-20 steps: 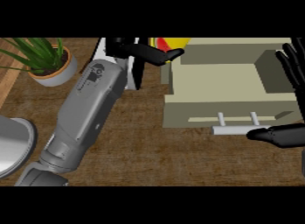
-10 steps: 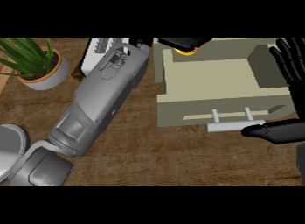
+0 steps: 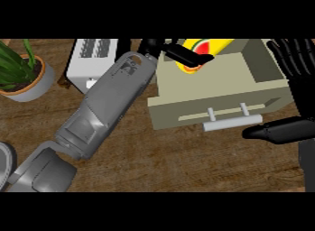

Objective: Pick up the cup, place it into the drawer and close the drawer

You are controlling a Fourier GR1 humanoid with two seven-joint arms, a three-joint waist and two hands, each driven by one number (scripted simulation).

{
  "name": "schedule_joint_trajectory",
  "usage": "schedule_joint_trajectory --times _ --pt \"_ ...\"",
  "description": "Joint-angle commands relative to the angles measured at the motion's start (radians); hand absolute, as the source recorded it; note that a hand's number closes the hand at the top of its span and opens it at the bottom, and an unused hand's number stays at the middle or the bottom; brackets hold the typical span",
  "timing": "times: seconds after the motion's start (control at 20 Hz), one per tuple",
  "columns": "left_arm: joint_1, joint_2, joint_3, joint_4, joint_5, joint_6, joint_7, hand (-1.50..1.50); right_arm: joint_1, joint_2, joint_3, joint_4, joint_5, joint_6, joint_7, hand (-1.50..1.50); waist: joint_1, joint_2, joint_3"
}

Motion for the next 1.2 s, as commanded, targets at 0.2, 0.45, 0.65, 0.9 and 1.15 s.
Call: schedule_joint_trajectory --times 0.2,0.45,0.65,0.9,1.15 --pt "0.041 0.0 -0.078 0.01 0.068 -0.03 -0.019 -1.5 -0.024 0.022 0.038 0.011 -0.003 0.015 -0.012 -1.5 -0.059 0.014 -0.001" --pt "0.082 0.0 -0.041 -0.054 0.181 -0.024 -0.099 -1.5 -0.047 0.042 0.105 0.035 -0.109 0.134 -0.006 -1.5 -0.057 0.014 -0.002" --pt "0.083 0.0 -0.012 -0.096 0.258 -0.072 -0.181 -1.5 -0.048 0.038 0.198 0.003 -0.172 0.25 0.02 1.5 -0.056 0.008 -0.003" --pt "0.079 0.0 0.009 -0.095 0.325 -0.011 -0.259 -1.5 -0.035 -0.08 0.281 0.027 -0.143 0.397 0.095 1.5 -0.028 0.004 -0.004" --pt "0.092 0.0 -0.013 -0.075 0.352 0.036 -0.304 -1.5 0.032 -0.158 0.342 -0.017 0.007 0.417 0.148 -1.5 0.022 -0.015 -0.003"
